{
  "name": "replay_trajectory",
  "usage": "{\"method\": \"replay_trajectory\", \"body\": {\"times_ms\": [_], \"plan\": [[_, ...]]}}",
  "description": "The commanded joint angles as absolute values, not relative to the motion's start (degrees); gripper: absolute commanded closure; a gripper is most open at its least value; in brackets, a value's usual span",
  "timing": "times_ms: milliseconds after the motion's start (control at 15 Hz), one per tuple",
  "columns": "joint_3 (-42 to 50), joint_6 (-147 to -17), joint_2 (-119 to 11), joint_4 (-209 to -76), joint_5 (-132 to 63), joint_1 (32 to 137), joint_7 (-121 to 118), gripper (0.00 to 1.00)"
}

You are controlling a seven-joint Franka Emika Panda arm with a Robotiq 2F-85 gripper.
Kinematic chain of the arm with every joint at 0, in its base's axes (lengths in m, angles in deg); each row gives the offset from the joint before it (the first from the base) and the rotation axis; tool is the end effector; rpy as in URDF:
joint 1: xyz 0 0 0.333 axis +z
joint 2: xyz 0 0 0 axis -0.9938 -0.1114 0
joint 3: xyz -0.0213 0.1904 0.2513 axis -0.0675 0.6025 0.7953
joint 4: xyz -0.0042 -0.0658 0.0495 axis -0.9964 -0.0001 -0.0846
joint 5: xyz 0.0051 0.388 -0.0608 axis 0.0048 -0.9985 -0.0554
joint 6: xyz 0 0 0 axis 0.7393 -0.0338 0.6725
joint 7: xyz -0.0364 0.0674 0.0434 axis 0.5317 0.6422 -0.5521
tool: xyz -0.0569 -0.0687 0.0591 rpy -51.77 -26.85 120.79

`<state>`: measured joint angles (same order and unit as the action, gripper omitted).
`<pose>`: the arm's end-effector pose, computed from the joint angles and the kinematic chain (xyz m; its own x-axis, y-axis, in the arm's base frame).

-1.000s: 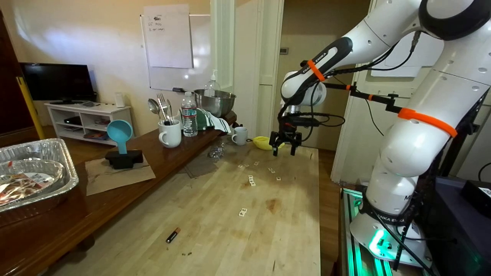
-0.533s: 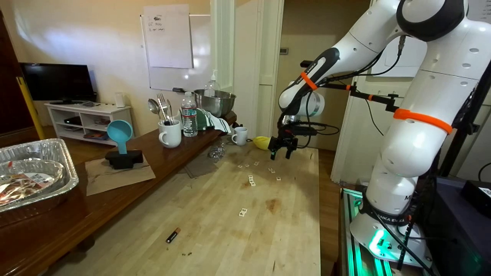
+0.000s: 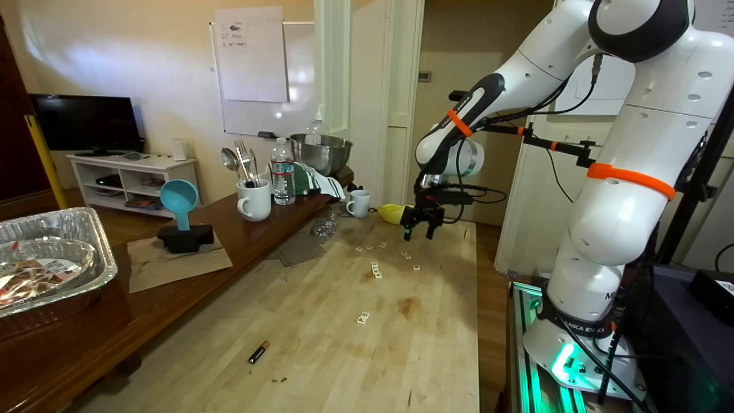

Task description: Move a letter tile backwards

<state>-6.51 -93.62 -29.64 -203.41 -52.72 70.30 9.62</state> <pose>0.3627 -0.1923 0.2763 0.8272 -0.5619 -0.0049 -0.5535 -0.8132 -0.1800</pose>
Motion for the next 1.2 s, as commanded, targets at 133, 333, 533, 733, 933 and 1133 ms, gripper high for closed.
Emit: {"method": "replay_trajectory", "body": {"times_ms": [133, 333, 533, 733, 933, 1133], "plan": [[-7.07, -98.79, -32.18, -203.33, -54.09, 71.07, 13.50, 0.26], [-7.08, -101.48, -34.04, -203.02, -55.72, 71.46, 15.74, 0.49], [-6.87, -103.55, -36.04, -202.80, -58.07, 71.74, 17.96, 0.72], [-6.36, -104.85, -38.02, -202.47, -61.54, 71.77, 21.00, 0.95], [-5.92, -105.90, -39.64, -202.01, -63.74, 71.49, 22.90, 1.00], [-5.57, -107.03, -41.11, -201.53, -65.55, 71.33, 24.46, 1.00]]}}
